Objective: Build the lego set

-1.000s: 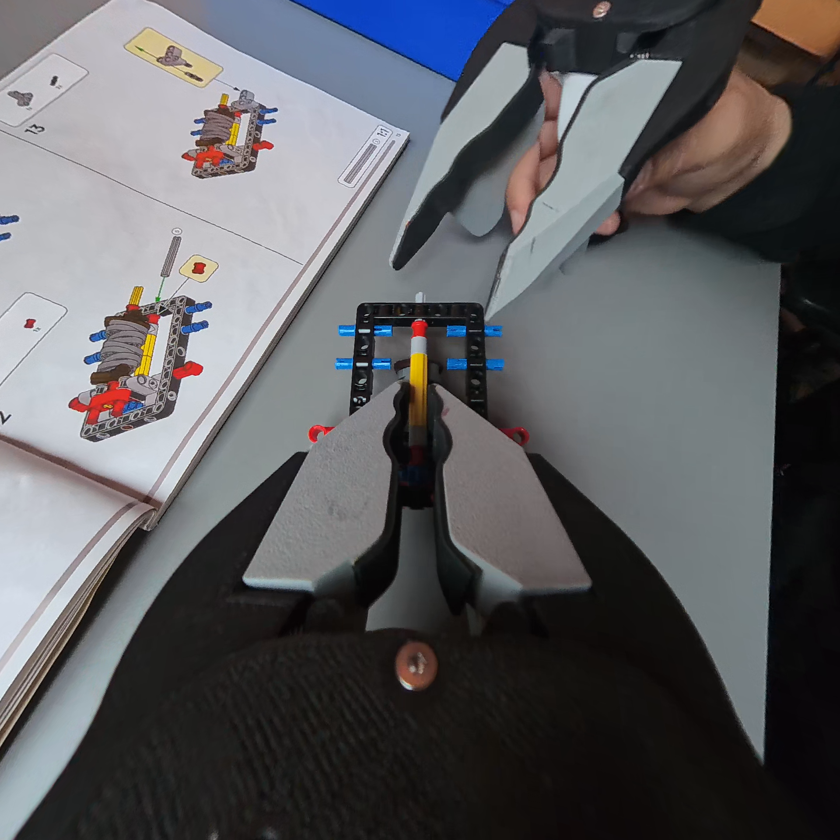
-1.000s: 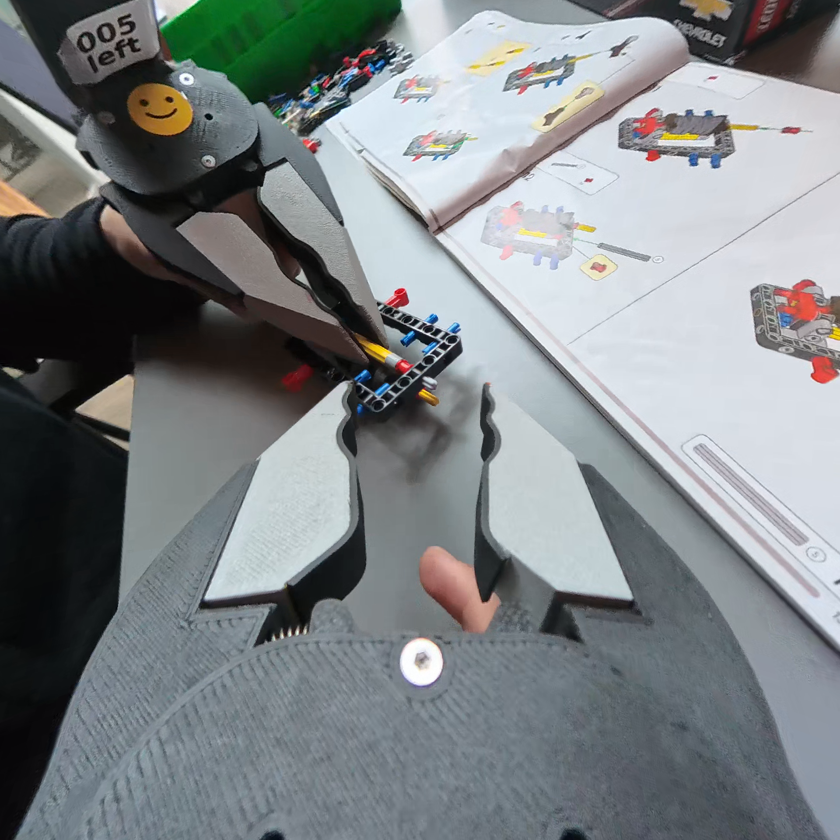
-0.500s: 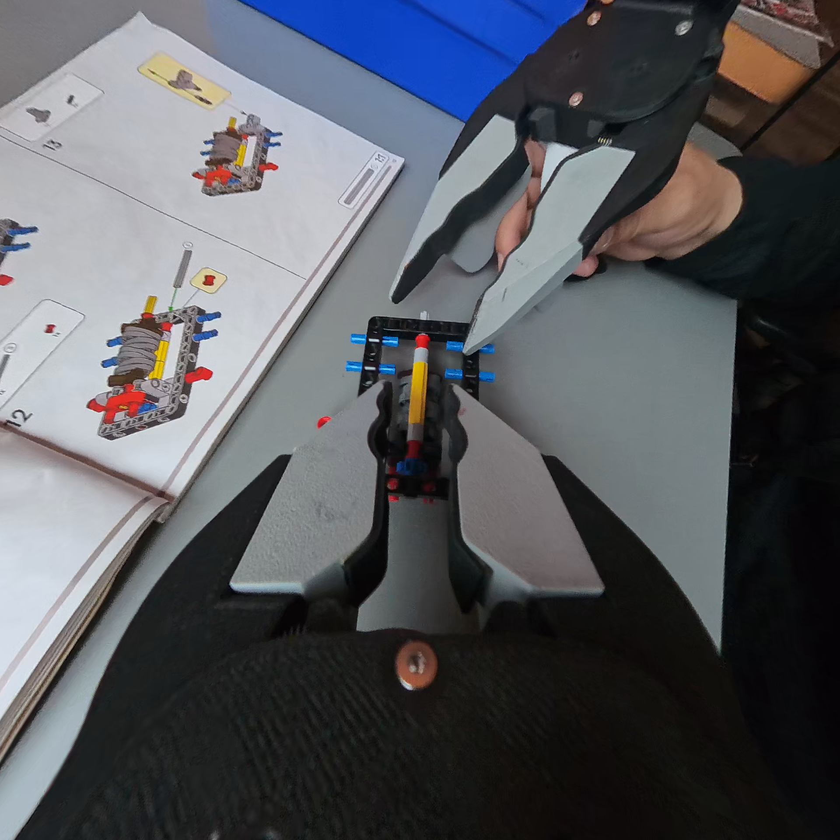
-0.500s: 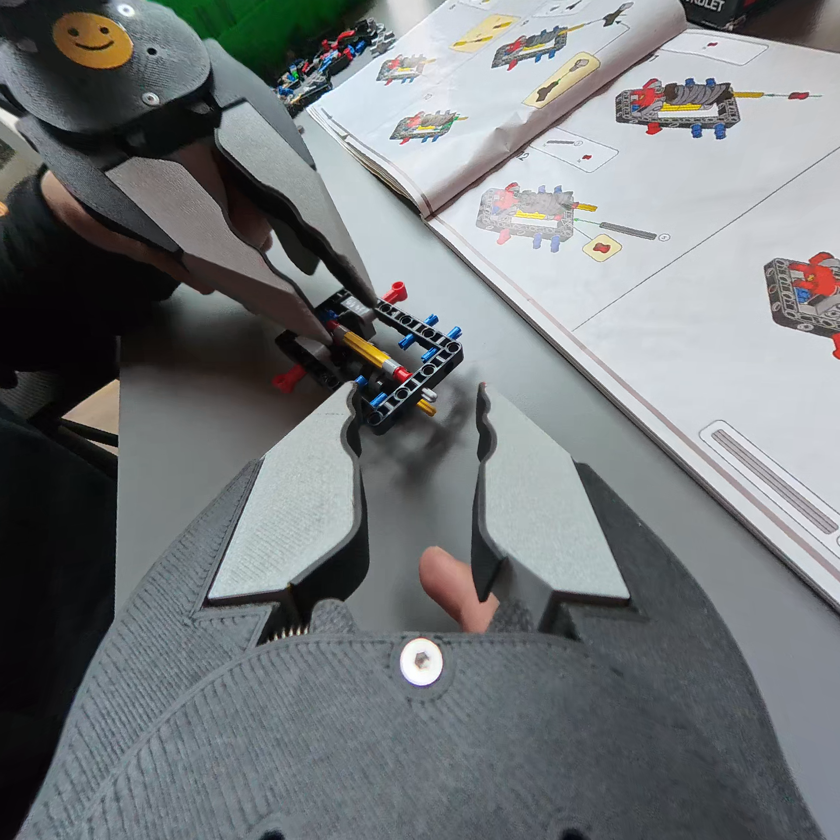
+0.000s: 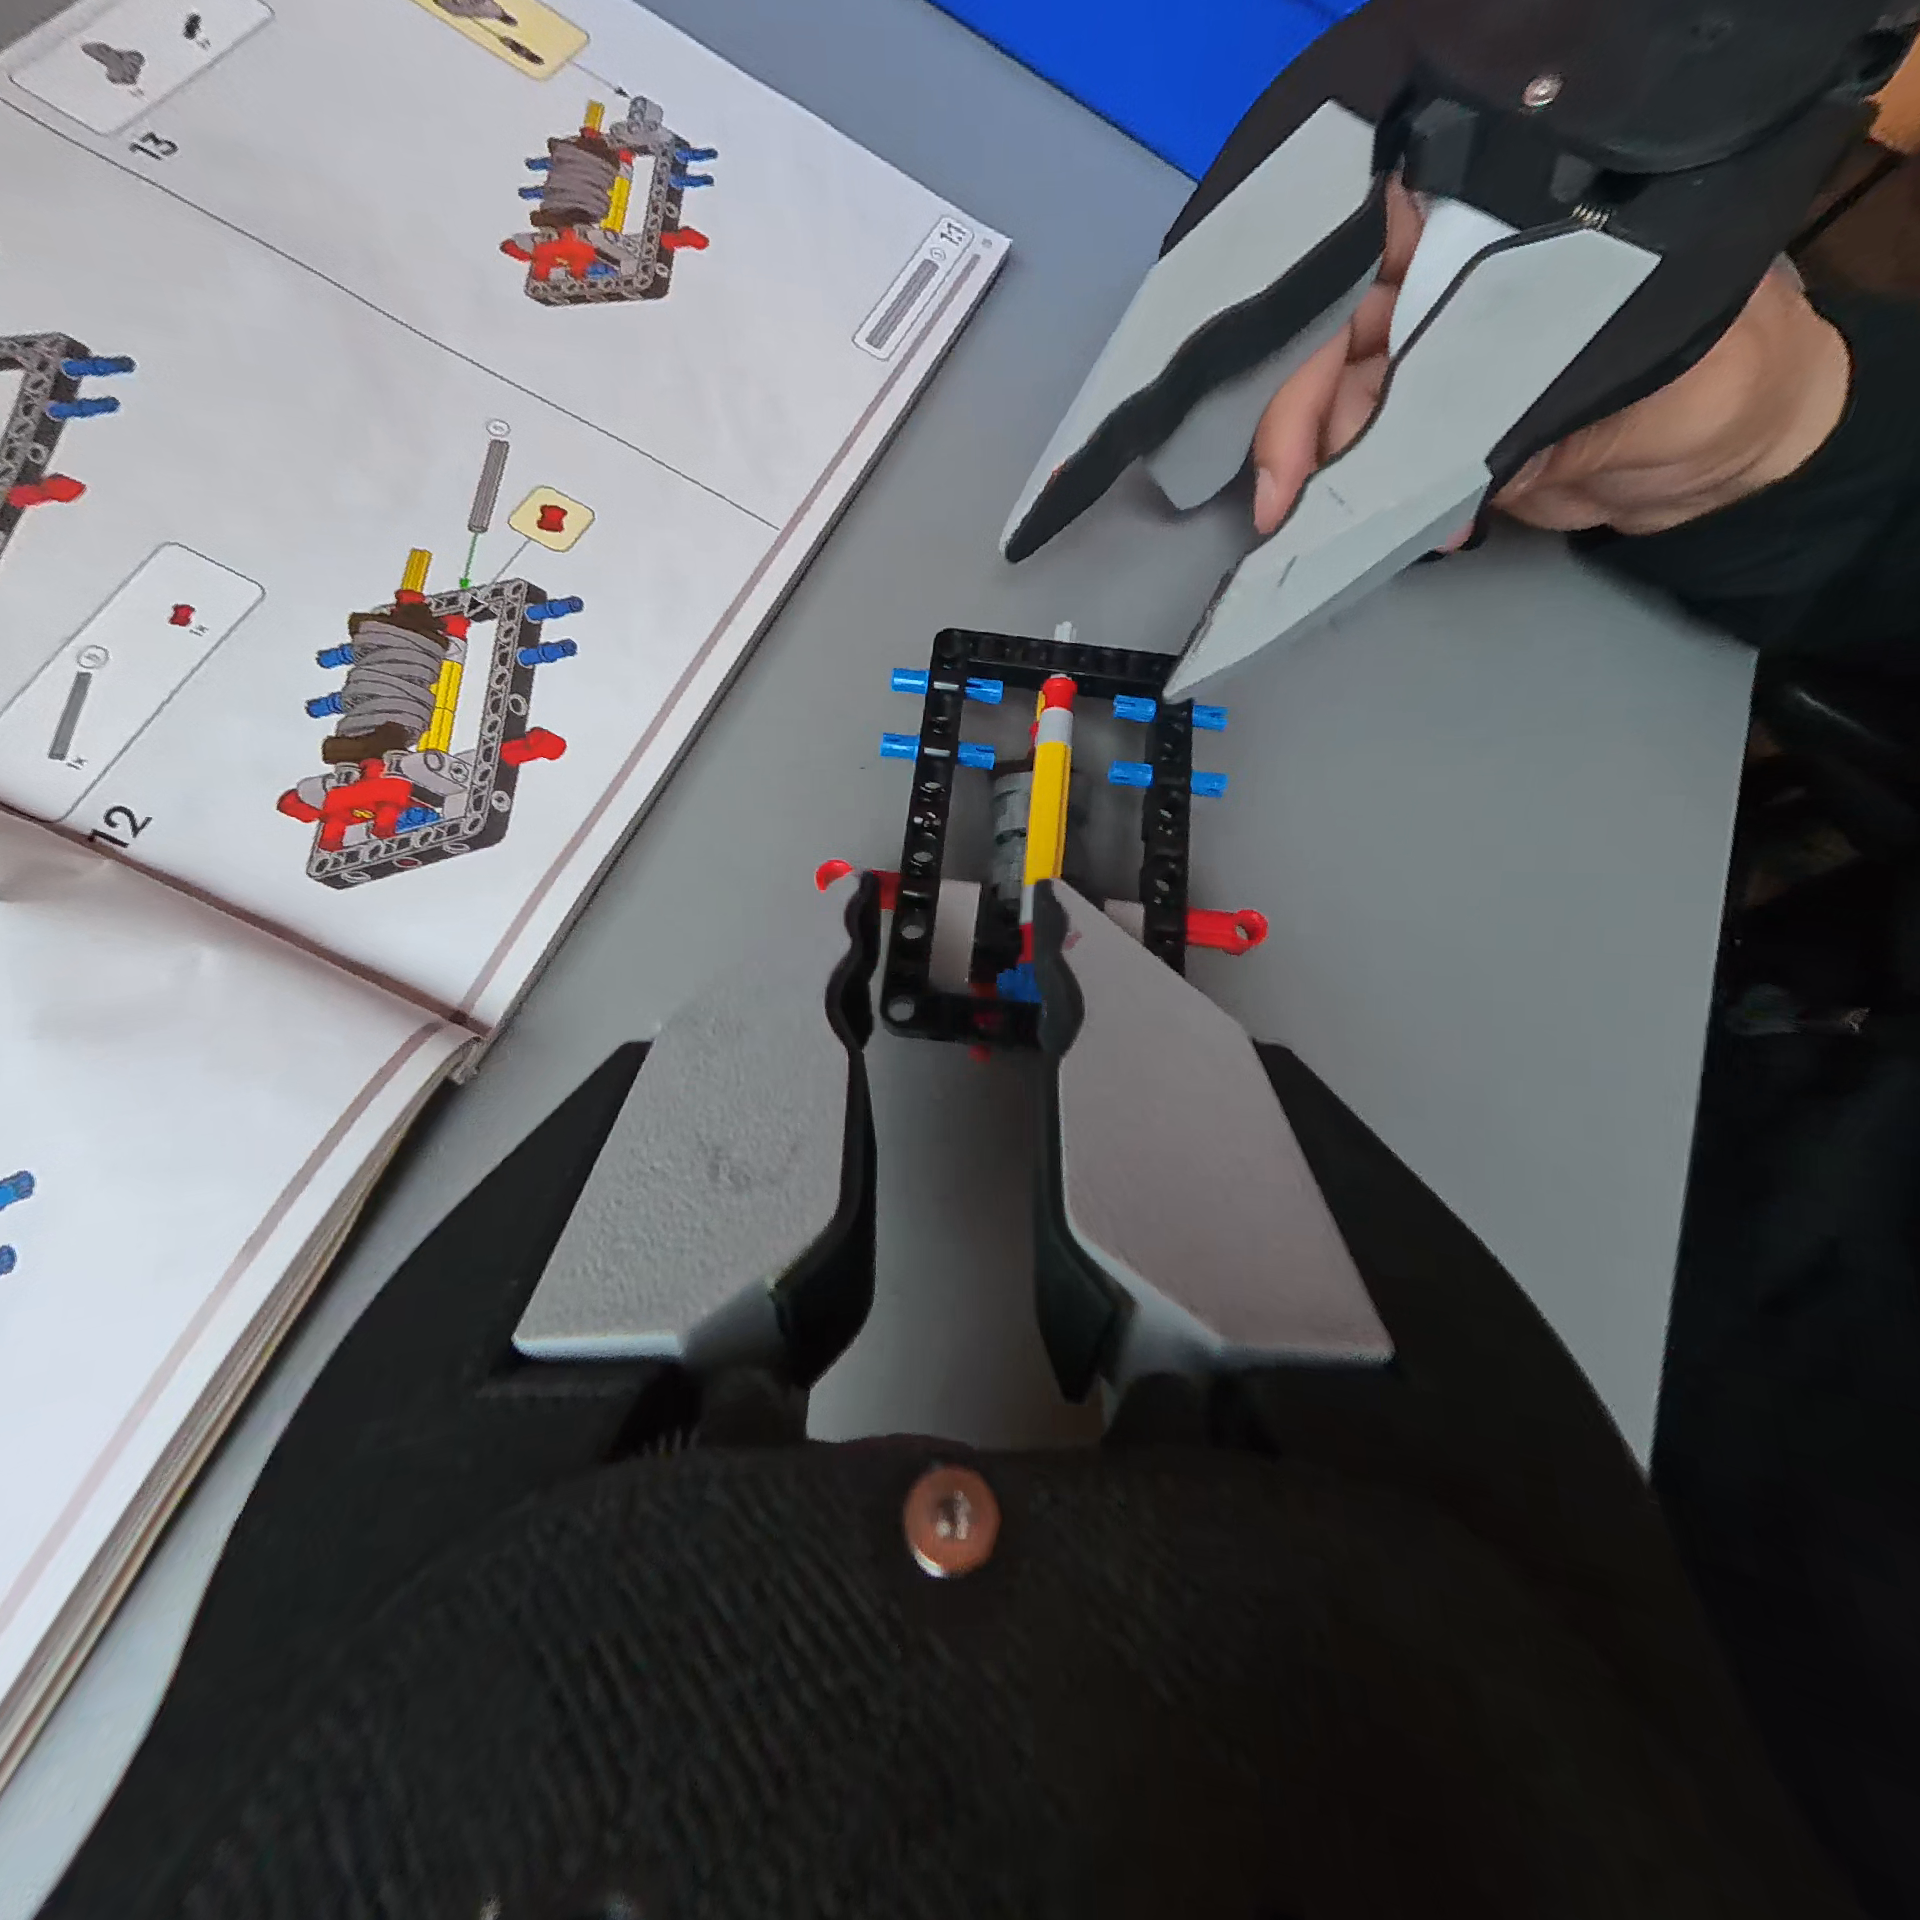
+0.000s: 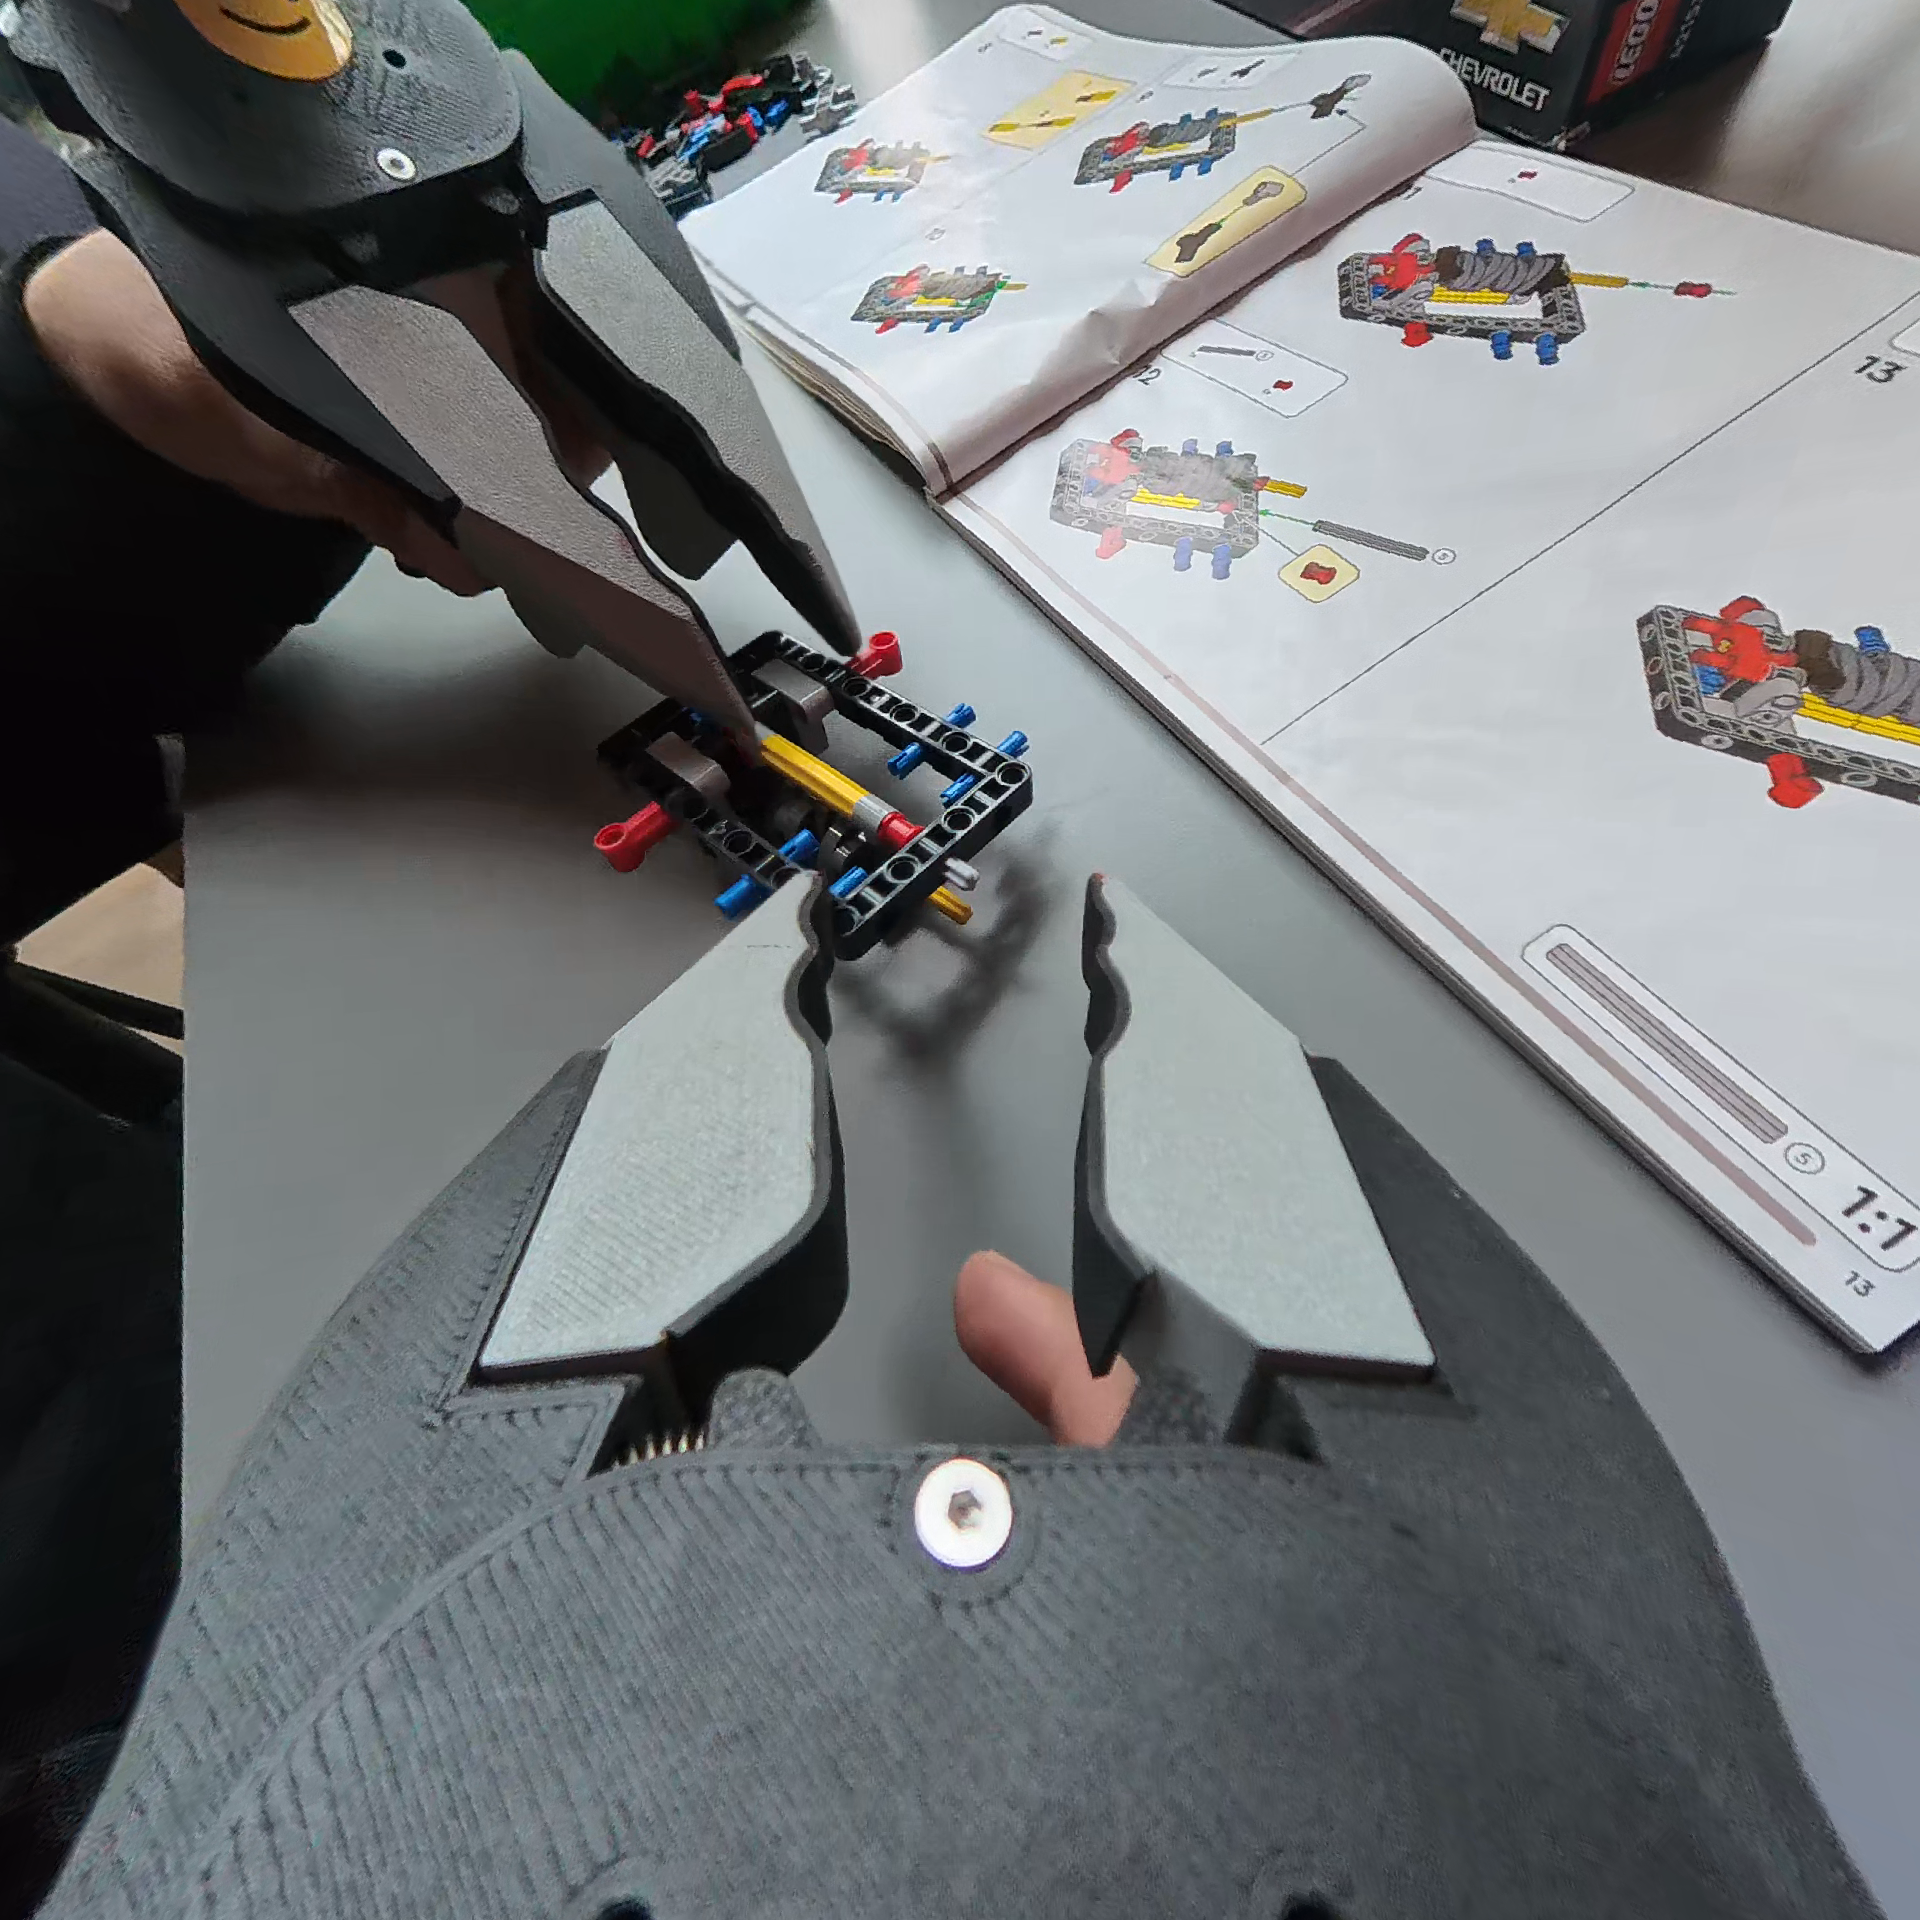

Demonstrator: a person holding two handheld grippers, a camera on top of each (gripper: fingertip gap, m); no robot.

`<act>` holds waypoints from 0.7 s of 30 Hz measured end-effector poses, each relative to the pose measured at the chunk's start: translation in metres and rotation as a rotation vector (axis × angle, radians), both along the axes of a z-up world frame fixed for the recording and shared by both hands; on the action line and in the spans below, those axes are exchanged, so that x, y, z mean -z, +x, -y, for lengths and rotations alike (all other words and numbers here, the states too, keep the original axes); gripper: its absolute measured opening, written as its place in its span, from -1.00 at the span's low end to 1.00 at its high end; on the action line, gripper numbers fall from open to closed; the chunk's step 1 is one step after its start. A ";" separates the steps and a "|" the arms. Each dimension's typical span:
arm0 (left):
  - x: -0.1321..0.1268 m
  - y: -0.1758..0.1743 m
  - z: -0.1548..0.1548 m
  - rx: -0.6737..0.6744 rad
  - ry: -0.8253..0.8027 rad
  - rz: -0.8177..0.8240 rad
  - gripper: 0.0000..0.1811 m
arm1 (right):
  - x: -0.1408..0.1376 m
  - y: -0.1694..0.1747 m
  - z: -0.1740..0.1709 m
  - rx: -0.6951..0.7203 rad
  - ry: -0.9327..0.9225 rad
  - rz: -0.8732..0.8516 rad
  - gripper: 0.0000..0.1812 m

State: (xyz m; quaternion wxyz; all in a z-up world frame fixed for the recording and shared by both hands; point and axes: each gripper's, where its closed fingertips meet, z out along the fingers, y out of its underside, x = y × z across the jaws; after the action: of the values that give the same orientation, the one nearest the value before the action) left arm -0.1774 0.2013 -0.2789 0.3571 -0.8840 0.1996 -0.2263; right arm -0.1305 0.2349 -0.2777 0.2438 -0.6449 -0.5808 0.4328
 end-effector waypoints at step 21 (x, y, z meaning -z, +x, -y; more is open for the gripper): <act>-0.014 0.016 0.035 0.033 -0.055 0.173 -0.75 | -0.008 -0.005 0.010 -0.198 0.235 0.006 -0.75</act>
State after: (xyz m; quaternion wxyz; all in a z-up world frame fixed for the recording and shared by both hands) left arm -0.1612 0.1661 -0.2652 0.3450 -0.8670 0.1765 -0.3132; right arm -0.1353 0.2244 -0.2698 0.2720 -0.5526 -0.6892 0.3817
